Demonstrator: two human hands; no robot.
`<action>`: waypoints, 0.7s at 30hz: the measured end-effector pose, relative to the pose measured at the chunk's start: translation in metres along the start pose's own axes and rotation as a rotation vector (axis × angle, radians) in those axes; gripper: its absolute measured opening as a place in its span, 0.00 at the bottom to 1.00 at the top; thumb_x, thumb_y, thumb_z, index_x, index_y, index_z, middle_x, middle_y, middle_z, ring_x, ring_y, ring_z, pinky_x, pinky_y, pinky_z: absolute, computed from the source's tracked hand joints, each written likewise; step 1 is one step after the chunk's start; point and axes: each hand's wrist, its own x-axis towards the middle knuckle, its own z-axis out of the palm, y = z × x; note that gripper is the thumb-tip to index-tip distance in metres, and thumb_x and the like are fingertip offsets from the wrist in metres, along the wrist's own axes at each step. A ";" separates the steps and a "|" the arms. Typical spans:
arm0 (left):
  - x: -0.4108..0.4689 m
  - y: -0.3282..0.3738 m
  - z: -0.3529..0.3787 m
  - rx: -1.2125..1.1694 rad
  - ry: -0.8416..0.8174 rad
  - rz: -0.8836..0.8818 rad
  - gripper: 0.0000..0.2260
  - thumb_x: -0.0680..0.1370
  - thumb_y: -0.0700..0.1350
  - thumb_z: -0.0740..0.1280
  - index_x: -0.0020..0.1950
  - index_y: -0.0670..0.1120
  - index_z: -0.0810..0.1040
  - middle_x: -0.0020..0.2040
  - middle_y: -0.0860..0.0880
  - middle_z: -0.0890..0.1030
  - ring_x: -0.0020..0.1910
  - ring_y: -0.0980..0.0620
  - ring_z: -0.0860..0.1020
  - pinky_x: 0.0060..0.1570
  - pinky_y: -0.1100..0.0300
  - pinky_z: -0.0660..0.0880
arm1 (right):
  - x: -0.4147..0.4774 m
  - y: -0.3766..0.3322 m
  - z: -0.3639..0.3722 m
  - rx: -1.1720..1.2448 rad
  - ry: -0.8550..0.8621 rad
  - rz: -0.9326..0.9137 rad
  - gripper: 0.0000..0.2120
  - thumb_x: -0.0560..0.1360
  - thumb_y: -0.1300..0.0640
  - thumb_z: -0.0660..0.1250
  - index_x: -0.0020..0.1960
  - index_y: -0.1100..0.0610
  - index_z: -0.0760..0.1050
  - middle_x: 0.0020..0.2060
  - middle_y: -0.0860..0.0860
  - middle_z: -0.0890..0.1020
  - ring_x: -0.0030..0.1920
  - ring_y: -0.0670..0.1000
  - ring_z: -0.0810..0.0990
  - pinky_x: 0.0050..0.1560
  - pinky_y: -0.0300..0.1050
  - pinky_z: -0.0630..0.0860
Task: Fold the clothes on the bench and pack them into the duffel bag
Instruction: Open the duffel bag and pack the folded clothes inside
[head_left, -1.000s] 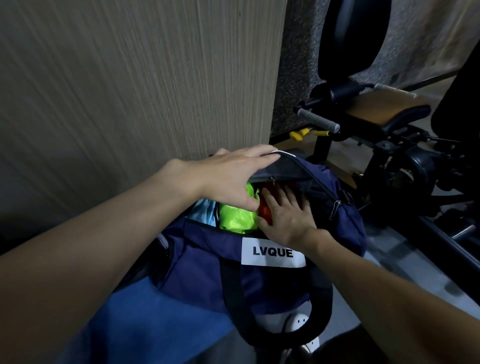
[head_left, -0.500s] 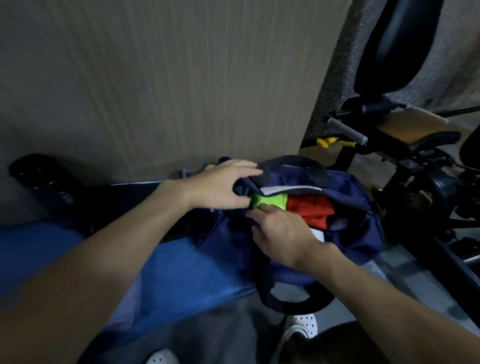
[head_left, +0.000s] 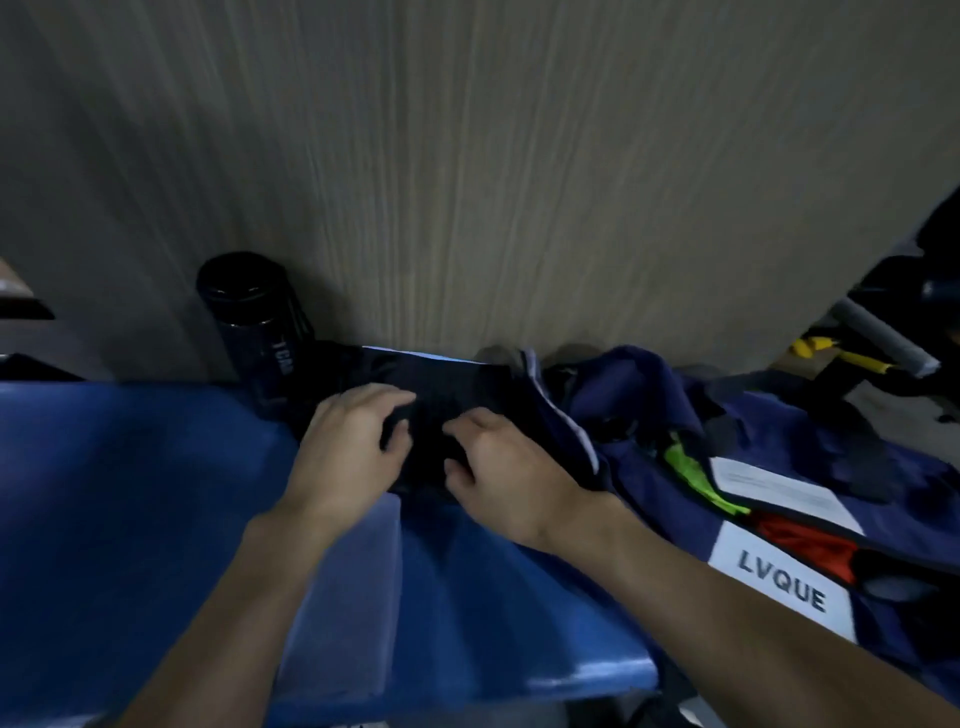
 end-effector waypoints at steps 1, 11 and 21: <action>0.003 -0.003 0.001 0.083 -0.001 0.030 0.14 0.77 0.41 0.70 0.63 0.47 0.81 0.62 0.51 0.81 0.65 0.50 0.76 0.69 0.48 0.67 | 0.012 0.002 0.007 -0.033 -0.005 0.053 0.20 0.79 0.55 0.61 0.68 0.63 0.69 0.65 0.60 0.71 0.66 0.61 0.68 0.68 0.53 0.67; 0.013 -0.022 0.004 0.383 -0.397 -0.120 0.27 0.83 0.60 0.55 0.80 0.58 0.54 0.82 0.52 0.40 0.79 0.55 0.34 0.76 0.39 0.41 | 0.093 0.033 0.033 0.084 0.080 0.397 0.26 0.79 0.58 0.59 0.75 0.59 0.57 0.72 0.63 0.62 0.72 0.63 0.59 0.73 0.54 0.57; 0.016 -0.030 0.003 0.343 -0.419 -0.116 0.27 0.83 0.59 0.56 0.80 0.59 0.53 0.82 0.52 0.40 0.78 0.55 0.34 0.75 0.38 0.40 | 0.113 0.037 0.020 -0.029 0.032 0.464 0.14 0.76 0.61 0.63 0.61 0.64 0.71 0.61 0.61 0.66 0.64 0.61 0.66 0.68 0.49 0.63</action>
